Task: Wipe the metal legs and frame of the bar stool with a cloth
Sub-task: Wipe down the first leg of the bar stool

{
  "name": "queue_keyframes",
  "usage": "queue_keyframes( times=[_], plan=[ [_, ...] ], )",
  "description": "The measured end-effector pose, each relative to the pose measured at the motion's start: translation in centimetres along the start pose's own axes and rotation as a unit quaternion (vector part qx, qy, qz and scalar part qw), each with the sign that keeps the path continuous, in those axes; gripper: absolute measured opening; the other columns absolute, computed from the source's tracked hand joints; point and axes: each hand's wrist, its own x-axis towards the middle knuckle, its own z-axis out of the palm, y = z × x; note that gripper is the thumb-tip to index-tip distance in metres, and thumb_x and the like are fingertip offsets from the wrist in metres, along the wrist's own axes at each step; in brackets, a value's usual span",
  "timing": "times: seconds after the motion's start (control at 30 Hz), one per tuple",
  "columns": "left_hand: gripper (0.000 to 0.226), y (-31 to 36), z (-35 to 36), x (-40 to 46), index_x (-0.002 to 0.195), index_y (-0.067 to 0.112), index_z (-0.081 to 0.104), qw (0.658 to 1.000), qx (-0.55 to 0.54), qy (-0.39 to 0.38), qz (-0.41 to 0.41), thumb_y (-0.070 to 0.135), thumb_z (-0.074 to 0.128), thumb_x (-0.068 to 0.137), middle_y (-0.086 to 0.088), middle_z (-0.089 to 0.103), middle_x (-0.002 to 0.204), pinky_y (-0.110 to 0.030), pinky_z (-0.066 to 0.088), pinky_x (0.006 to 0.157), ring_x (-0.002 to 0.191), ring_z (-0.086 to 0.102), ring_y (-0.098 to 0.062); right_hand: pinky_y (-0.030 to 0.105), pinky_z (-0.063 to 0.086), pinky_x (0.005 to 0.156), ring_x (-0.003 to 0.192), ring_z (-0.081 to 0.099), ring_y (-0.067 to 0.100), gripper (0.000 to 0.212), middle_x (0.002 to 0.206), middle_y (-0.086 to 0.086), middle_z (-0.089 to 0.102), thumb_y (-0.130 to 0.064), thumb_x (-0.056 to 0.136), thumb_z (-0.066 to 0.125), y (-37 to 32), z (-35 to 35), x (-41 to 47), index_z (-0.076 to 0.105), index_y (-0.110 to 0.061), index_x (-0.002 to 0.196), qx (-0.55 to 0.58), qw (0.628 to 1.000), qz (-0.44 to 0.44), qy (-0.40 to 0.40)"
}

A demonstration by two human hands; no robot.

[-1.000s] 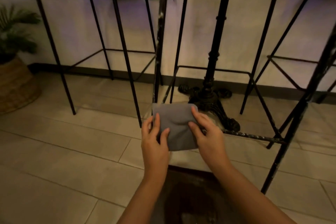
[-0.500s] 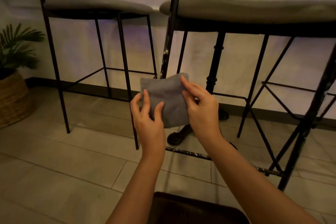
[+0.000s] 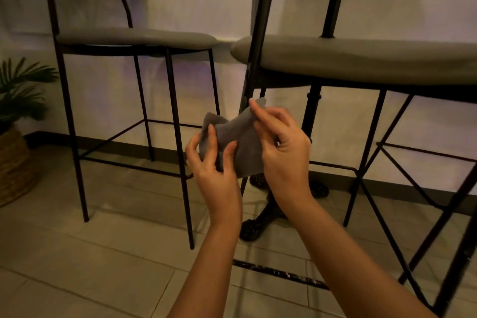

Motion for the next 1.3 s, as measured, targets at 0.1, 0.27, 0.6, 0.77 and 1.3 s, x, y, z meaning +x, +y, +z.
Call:
queue_keyframes(
  times=[0.1,0.27,0.6,0.77,1.3],
  plan=[
    [0.049,0.6,0.6,0.2,0.128,0.032,0.043,1.000,-0.013,-0.011,-0.010,0.039,0.052,0.081,-0.004,0.037,0.131,-0.019,0.042,0.100,0.123,0.041,-0.010,0.013,0.045,0.082,0.095,0.053,0.004,0.036,0.100,0.001,0.056,0.005,0.088,0.051,0.2,-0.1,0.8,0.057,-0.009,0.121,0.020,1.000,0.021,-0.001],
    [0.044,2.4,0.5,0.2,0.127,0.026,0.048,0.997,-0.050,0.065,0.003,0.030,0.053,0.084,-0.002,0.039,0.122,-0.007,0.042,0.088,0.109,0.047,0.002,0.023,0.048,0.089,0.106,0.055,0.006,0.037,0.111,0.001,0.060,0.005,0.089,0.048,-1.8,-0.7,2.5,0.057,-0.014,0.119,0.086,0.995,0.018,-0.054],
    [0.040,2.2,3.8,0.4,0.120,0.038,0.052,0.996,0.063,0.052,-0.045,0.049,0.045,0.083,0.005,0.022,0.147,-0.027,0.036,0.100,0.130,0.021,-0.018,0.009,0.045,0.079,0.088,0.047,-0.006,0.024,0.100,-0.005,0.047,-0.003,0.085,0.059,-0.9,-0.2,4.5,0.067,-0.010,0.106,-0.089,0.996,-0.027,-0.014],
    [0.047,3.7,4.8,1.3,0.131,0.028,0.046,0.999,-0.024,0.008,0.032,0.049,0.041,0.089,0.003,0.048,0.127,-0.042,0.050,0.090,0.117,0.049,-0.018,0.004,0.040,0.080,0.088,0.048,-0.005,0.023,0.099,-0.001,0.052,-0.003,0.085,0.059,-1.2,-0.7,4.9,0.067,-0.009,0.106,-0.111,0.994,-0.018,-0.018],
    [0.041,4.0,6.6,4.3,0.129,0.011,0.049,0.992,-0.032,0.013,0.122,0.018,0.052,0.088,-0.005,0.056,0.106,-0.032,0.051,0.088,0.099,0.056,-0.015,0.053,0.018,0.110,0.139,0.018,0.032,0.046,0.149,0.001,0.031,-0.037,0.094,0.031,-1.7,-2.8,10.5,0.048,-0.017,0.131,-0.476,0.846,-0.224,-0.088]
  ],
)
